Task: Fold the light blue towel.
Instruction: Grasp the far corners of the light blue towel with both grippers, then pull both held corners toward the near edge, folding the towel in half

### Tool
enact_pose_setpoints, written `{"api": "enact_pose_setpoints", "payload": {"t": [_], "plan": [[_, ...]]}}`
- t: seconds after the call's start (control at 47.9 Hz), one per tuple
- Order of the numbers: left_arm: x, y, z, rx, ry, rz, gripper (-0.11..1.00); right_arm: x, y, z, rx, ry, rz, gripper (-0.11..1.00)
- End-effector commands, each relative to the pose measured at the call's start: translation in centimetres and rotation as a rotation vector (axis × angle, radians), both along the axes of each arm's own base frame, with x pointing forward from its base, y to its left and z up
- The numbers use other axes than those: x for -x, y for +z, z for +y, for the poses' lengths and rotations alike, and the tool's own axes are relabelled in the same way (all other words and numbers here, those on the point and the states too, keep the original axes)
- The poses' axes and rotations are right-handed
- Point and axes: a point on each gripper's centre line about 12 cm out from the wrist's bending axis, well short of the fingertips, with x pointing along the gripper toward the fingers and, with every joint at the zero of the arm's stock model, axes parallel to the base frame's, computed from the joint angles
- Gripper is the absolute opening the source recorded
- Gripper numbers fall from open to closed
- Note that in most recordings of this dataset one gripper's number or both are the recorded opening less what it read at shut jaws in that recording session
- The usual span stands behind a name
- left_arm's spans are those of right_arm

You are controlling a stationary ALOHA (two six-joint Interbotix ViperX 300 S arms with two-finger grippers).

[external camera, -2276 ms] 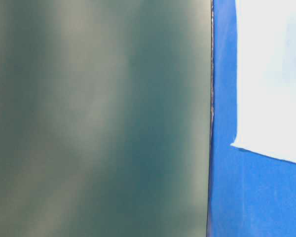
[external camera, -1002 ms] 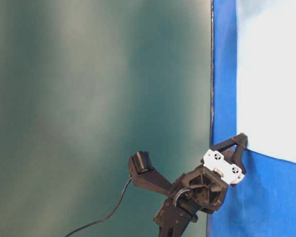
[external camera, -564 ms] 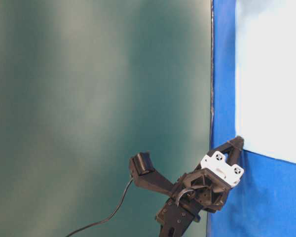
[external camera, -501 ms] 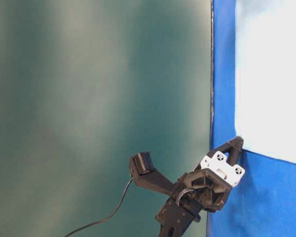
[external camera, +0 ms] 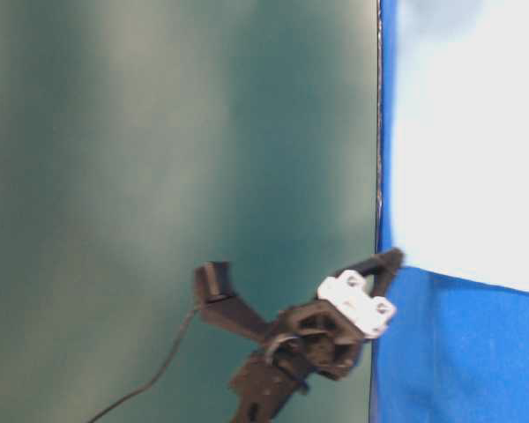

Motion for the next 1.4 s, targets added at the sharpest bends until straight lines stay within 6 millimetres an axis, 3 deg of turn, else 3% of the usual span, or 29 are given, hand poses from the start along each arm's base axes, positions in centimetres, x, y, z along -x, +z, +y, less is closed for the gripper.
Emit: {"api": "enact_pose_setpoints", "payload": {"t": [0.0, 0.271, 0.439, 1.023, 1.211, 1.378], "plan": [[-0.3, 2.6, 0.0, -0.036, -0.008, -0.056, 0.02, 0.0, 1.7, -0.1, 0.029, -0.008, -0.032, 0.02], [-0.8, 2.6, -1.1, -0.049, -0.046, -0.05, 0.02, -0.3, 2.0, 1.2, 0.011, 0.016, -0.033, 0.02], [-0.8, 2.1, -2.8, -0.036, -0.084, -0.028, 0.02, -0.6, 1.6, 3.2, -0.047, 0.057, -0.002, 0.02], [-1.9, 0.6, -17.3, 0.032, -0.425, 0.123, 0.02, -1.3, 1.1, 15.6, -0.311, 0.268, -0.035, 0.02], [-1.9, 0.5, -20.7, 0.03, -0.509, 0.128, 0.02, -1.5, 1.0, 18.6, -0.363, 0.343, -0.028, 0.02], [-1.9, 0.4, -22.0, 0.027, -0.542, 0.131, 0.02, -1.6, 1.0, 20.0, -0.379, 0.387, -0.03, 0.02]]}}
